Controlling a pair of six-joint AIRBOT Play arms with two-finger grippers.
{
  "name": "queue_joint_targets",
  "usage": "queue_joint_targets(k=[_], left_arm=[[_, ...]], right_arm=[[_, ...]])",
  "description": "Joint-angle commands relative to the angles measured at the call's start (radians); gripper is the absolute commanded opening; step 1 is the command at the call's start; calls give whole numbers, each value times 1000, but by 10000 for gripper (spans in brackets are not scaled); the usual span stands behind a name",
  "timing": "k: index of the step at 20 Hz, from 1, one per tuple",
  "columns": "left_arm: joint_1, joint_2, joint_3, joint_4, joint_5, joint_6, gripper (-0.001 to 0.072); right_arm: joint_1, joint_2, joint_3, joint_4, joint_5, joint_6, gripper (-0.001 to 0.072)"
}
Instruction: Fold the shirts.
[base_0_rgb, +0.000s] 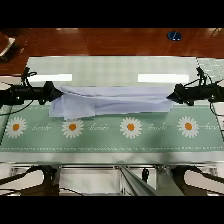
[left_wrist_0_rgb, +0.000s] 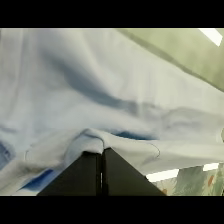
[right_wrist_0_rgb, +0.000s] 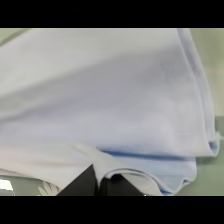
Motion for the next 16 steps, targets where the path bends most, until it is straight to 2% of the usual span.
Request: queue_joint_targets(k=[1, 8, 9, 10, 11, 13, 16], left_arm=[[-20, -128, 135, -25, 15, -1, 17], [-51, -313, 302, -25, 15, 0, 17], [-55, -322, 306, -25, 16, 0, 38], [-61, -327, 307, -24, 13, 0, 236], [-61, -326, 308, -24, -2, -1, 506], [-22, -321, 348, 23, -84, -2, 505], [98, -244, 380, 145, -172, -65, 505]], right_arm=[[0, -105, 95, 56, -10, -8, 26], [24, -253, 196, 119, -61, -8, 27], [35, -269, 199, 119, -75, -12, 71], [46, -282, 199, 119, -88, -13, 315], [51, -287, 199, 118, -97, -22, 410], [25, -280, 206, 109, -78, -23, 410], [-90, -241, 241, 6, 45, 26, 410]])
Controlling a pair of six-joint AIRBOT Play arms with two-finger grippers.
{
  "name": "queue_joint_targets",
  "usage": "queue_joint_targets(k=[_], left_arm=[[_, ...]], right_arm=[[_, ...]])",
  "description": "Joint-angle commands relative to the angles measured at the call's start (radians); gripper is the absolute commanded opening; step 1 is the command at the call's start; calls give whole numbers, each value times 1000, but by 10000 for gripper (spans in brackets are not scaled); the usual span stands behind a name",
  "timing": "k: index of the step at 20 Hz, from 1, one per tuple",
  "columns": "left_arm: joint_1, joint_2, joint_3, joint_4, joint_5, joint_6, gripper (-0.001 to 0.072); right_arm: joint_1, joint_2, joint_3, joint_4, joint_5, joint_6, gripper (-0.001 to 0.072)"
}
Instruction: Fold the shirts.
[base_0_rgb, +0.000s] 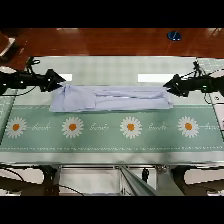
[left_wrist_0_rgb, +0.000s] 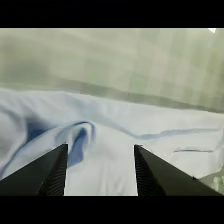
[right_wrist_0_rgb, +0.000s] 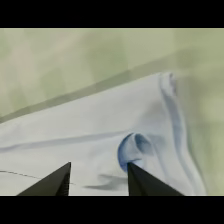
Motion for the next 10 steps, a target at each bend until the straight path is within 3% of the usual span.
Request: queue_joint_targets(k=[1, 4, 7, 10], left_arm=[[118, 88, 21, 119, -94, -40, 505], [194, 264, -89, 136, 10, -35, 505], [162, 457, -301, 125, 194, -36, 505], [82, 566, -453, 125, 227, -36, 505]], right_arm=[[-115, 34, 25, -109, 118, 39, 410], [-193, 41, 5, -214, 166, 63, 410], [-177, 23, -37, -199, 109, 58, 410], [-145, -39, -37, -107, 109, 13, 411]])
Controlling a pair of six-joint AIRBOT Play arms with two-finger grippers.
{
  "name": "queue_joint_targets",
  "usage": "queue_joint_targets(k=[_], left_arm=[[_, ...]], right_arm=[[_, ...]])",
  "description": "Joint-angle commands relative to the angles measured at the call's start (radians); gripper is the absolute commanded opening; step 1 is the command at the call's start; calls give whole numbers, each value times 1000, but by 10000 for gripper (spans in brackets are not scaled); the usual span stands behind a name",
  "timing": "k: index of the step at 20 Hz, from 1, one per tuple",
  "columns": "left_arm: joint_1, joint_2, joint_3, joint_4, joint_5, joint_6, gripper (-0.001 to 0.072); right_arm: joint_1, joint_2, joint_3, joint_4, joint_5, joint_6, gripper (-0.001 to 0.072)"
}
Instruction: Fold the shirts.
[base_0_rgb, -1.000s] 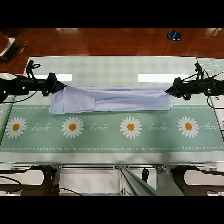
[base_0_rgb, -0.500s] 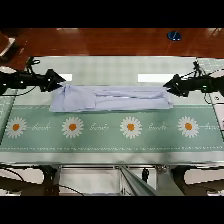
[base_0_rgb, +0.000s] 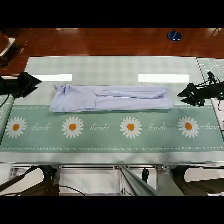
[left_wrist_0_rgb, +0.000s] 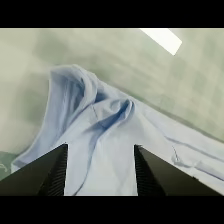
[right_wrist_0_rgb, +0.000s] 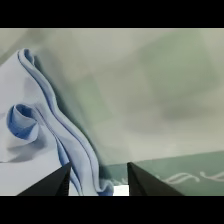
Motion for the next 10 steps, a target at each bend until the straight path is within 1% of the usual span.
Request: queue_joint_targets(k=[1, 4, 6, 8, 9, 10], left_arm=[[-76, 127, -160, 7, 79, -2, 505], [-186, 116, -175, 7, 95, -1, 505], [-278, 94, -175, 3, 146, -2, 505], [-369, 62, -175, -36, 210, -2, 505], [-413, 45, -174, -61, 238, -2, 504], [-448, 30, -174, -77, 257, -2, 504]], right_arm=[[24, -55, -10, 84, -5, -45, 411], [75, -95, -10, 130, -2, -79, 411], [124, -113, -10, 184, -3, -107, 411], [174, -115, -7, 209, -14, -116, 408], [195, -114, -5, 210, -14, -115, 398], [207, -114, -5, 209, -8, -113, 351]])
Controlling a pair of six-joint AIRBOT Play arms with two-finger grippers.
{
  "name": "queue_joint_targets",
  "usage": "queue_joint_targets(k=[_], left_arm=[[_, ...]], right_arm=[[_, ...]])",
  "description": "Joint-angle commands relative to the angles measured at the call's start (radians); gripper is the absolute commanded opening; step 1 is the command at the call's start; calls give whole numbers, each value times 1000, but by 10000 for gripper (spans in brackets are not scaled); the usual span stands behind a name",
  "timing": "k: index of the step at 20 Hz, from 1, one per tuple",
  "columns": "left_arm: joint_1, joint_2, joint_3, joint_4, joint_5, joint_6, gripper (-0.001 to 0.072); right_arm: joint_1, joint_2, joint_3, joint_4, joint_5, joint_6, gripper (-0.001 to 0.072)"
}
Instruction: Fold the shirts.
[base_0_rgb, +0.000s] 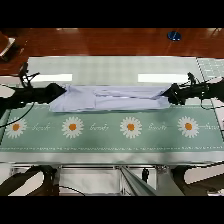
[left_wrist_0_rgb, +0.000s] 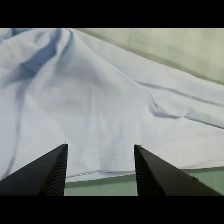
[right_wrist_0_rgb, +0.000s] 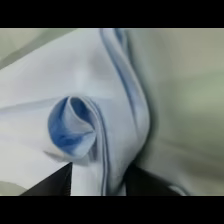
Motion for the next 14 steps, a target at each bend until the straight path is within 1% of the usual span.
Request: queue_joint_targets(k=[1, 2, 3, 4, 5, 6, 9, 12, 14], left_arm=[[-140, -46, -7, -57, 92, 0, 503], [-161, -57, -7, -59, 90, 0, 486], [-178, -66, -7, -59, 86, 0, 336], [-191, -71, -7, -59, 78, 0, 142], [-204, -71, -7, -59, 75, 1, 20], [-215, -71, -7, -67, 74, 0, 17], [-268, -71, -6, -106, 73, 14, 17], [-376, -77, -3, -108, 145, 18, 17], [-457, -121, 43, -108, 177, 14, 16]], right_arm=[[56, -7, 2, 34, 15, -11, 344], [58, 0, 2, 33, 38, -12, 185], [53, 16, 2, 27, 55, -16, 27], [45, 39, 2, 25, 69, -32, 26], [35, 68, 2, 22, 83, -34, 26], [25, 102, 2, 3, 98, -34, 26], [-12, 271, -39, -127, 109, -22, 26], [-56, 502, -145, -167, 126, -35, 25], [-66, 679, -220, -192, 135, -33, 26]])
